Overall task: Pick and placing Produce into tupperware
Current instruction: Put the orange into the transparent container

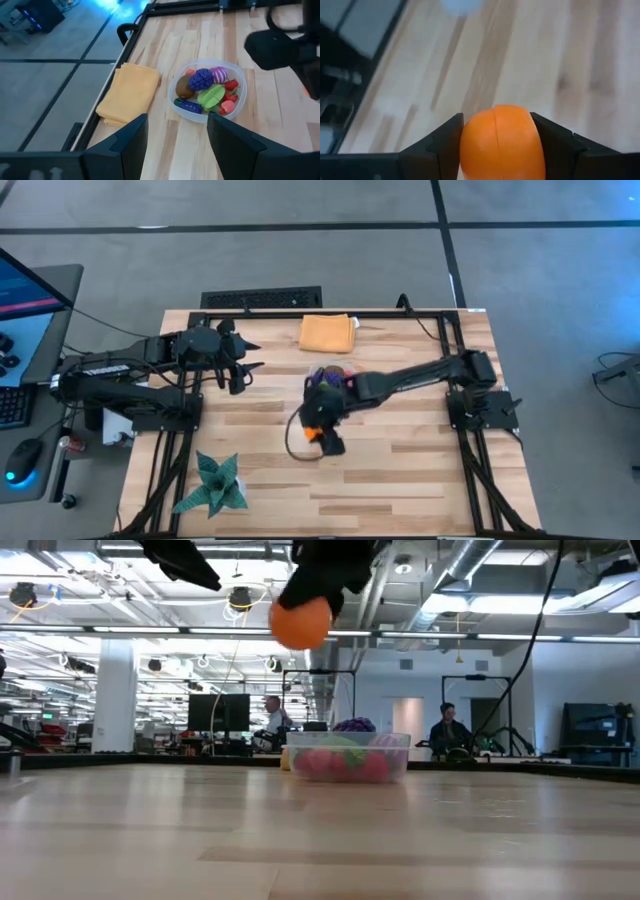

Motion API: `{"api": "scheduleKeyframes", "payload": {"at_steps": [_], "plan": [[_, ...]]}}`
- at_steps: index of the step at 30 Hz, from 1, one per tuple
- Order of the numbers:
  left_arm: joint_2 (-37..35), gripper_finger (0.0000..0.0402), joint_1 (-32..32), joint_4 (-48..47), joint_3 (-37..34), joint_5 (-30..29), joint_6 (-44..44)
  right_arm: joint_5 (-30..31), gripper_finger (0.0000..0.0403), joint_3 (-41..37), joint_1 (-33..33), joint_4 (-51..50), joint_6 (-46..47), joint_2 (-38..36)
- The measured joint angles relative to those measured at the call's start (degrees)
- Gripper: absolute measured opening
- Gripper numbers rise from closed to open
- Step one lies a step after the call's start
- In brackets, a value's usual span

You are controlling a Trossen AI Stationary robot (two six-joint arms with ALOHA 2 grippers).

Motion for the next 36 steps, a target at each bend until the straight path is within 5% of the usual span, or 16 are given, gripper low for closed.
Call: {"api": "scheduleKeyframes", "payload": {"at_steps": [10,24,36], "plan": [[-3.5,0.0194,0.1,0.2,0.0,0.0,-0.1,0.6,0.0230,-6.0,-7.2,4.0,2.0,-10.3],[-8.5,0.0194,0.1,-0.6,0.0,-1.1,-0.2,3.8,0.0230,-31.9,-13.5,29.1,13.2,-24.7],[-9.3,0.0194,0.1,-0.7,0.0,-1.5,0.4,14.3,0.0230,-40.8,-12.1,50.1,17.3,-20.5]]}}
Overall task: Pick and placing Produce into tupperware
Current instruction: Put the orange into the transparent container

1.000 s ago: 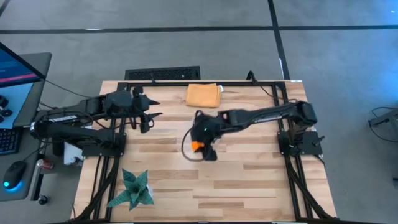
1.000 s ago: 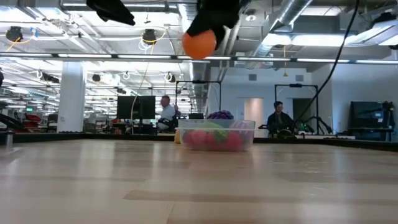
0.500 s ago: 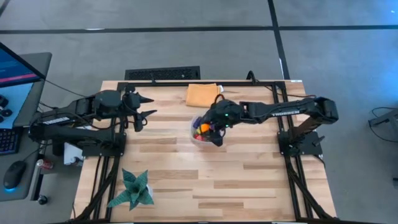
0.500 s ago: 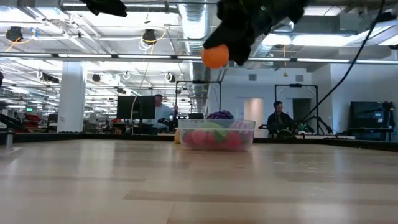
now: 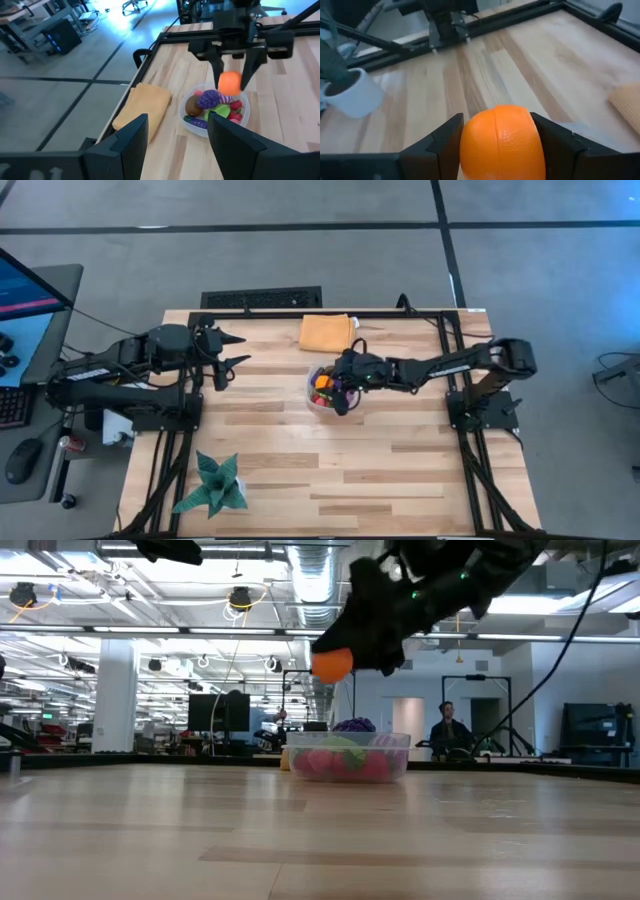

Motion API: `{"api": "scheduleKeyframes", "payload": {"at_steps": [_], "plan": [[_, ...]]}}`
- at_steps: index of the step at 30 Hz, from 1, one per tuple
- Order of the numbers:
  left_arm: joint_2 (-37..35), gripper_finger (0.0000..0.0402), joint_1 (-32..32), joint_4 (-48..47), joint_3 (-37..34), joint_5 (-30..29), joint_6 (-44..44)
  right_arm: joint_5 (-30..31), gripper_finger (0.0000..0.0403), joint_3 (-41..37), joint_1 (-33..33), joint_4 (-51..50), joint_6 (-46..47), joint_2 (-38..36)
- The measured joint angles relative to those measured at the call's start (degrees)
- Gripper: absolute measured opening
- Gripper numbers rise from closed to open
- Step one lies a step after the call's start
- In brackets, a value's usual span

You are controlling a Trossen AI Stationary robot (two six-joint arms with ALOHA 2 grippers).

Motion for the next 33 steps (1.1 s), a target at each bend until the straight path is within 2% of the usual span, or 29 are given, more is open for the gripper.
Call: {"api": "scheduleKeyframes", "payload": {"at_steps": [6,11,27,33], "plan": [[0.0,0.0194,0.0,0.1,0.0,-0.1,0.0,3.7,0.0230,0.1,1.5,3.4,2.3,6.2],[0.0,0.0194,0.0,0.0,0.0,-0.1,0.0,7.8,0.0230,0.1,2.2,5.3,4.0,8.2],[0.0,0.0194,0.0,0.0,0.0,-0.2,0.0,16.0,0.0230,0.1,2.9,4.4,4.5,8.5],[0.0,0.0194,0.0,0.0,0.0,-0.2,-0.1,16.6,0.0230,0.1,4.2,4.4,4.1,8.5]]}}
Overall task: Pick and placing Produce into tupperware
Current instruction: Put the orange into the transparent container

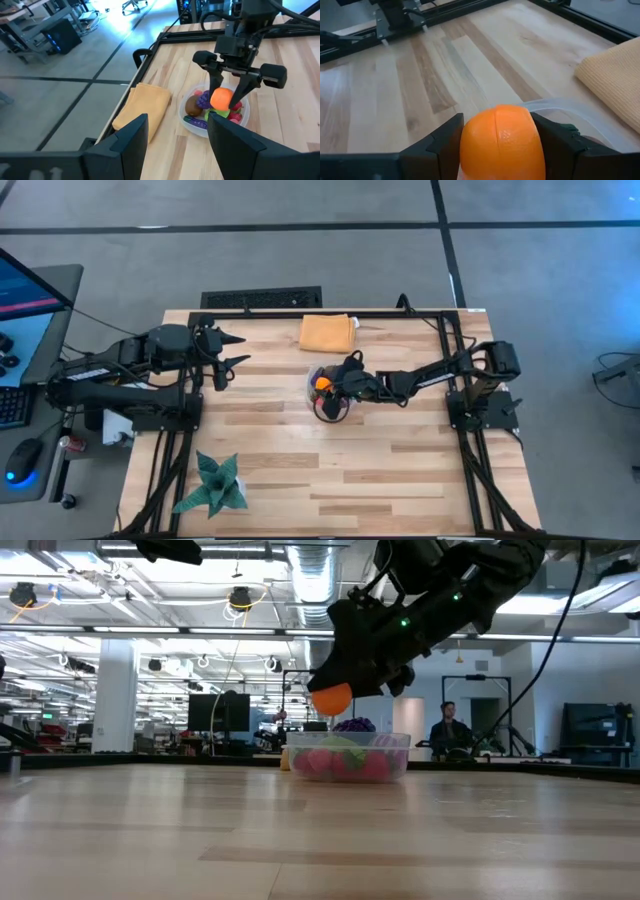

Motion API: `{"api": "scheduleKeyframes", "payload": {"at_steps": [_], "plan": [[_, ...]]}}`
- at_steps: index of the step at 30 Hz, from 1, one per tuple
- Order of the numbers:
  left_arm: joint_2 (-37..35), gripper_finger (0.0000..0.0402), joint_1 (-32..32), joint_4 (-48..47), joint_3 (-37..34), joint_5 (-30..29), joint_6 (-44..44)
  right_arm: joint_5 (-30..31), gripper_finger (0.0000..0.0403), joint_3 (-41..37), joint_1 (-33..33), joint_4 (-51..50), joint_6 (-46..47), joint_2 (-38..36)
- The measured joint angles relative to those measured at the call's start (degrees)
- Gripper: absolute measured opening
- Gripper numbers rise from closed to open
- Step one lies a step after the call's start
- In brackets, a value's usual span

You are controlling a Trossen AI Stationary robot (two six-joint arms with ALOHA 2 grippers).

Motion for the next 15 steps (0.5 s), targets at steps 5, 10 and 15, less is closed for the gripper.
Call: {"api": "scheduleKeyframes", "payload": {"at_steps": [5,10,15], "plan": [[0.0,0.0194,0.0,0.0,0.0,-0.2,-0.4,1.0,0.0230,0.0,0.3,0.0,-0.1,0.0],[0.0,0.0194,0.0,0.0,0.0,-0.3,-1.0,1.1,0.0230,0.1,0.3,0.3,-0.1,0.6],[0.0,0.0194,0.0,0.0,0.0,-0.3,-1.3,0.6,0.0230,0.7,0.7,1.9,2.0,5.0]]}}
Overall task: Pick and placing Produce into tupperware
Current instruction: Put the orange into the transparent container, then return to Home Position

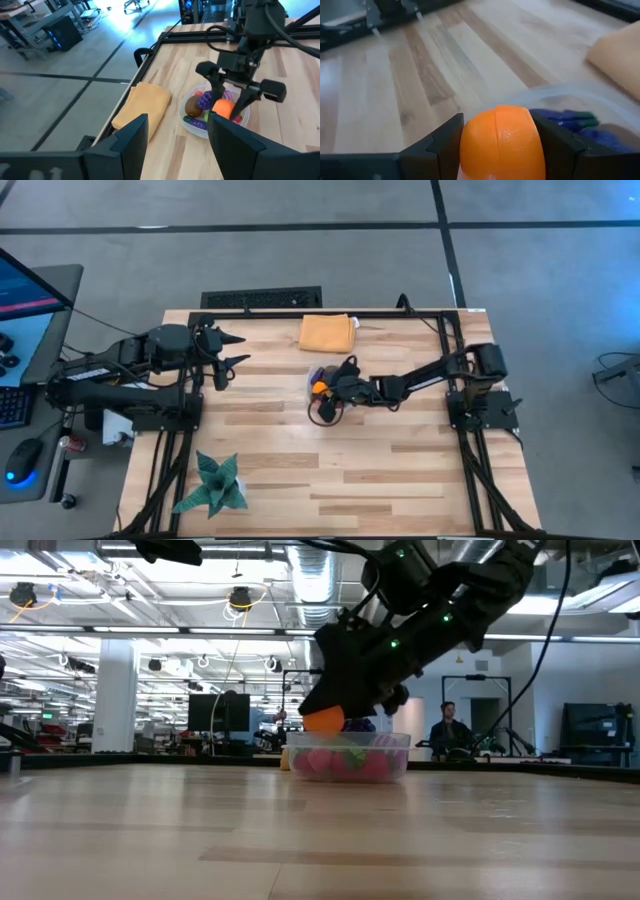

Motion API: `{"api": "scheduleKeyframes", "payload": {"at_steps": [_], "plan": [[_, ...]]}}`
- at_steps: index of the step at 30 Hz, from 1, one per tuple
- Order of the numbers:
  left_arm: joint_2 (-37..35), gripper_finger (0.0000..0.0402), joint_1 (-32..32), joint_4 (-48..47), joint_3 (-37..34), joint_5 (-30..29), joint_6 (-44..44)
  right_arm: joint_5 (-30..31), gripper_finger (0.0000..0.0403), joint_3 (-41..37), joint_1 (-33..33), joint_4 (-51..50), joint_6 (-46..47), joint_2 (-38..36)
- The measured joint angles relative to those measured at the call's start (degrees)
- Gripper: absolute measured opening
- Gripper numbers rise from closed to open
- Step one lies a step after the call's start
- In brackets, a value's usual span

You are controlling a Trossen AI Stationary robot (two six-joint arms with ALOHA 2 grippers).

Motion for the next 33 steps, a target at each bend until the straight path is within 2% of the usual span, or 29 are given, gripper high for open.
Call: {"api": "scheduleKeyframes", "payload": {"at_steps": [11,28,33], "plan": [[0.0,0.0194,0.0,0.0,0.0,-0.2,0.2,0.4,0.0233,2.7,0.0,0.7,-0.5,2.6],[0.0,0.0194,0.0,0.0,0.0,-0.7,1.4,0.0,0.0293,2.6,-0.7,0.7,-0.8,2.4],[0.0,0.0194,0.0,0.0,0.0,-0.8,1.5,0.1,0.0303,2.5,-0.7,1.1,-3.5,-1.1]]}}
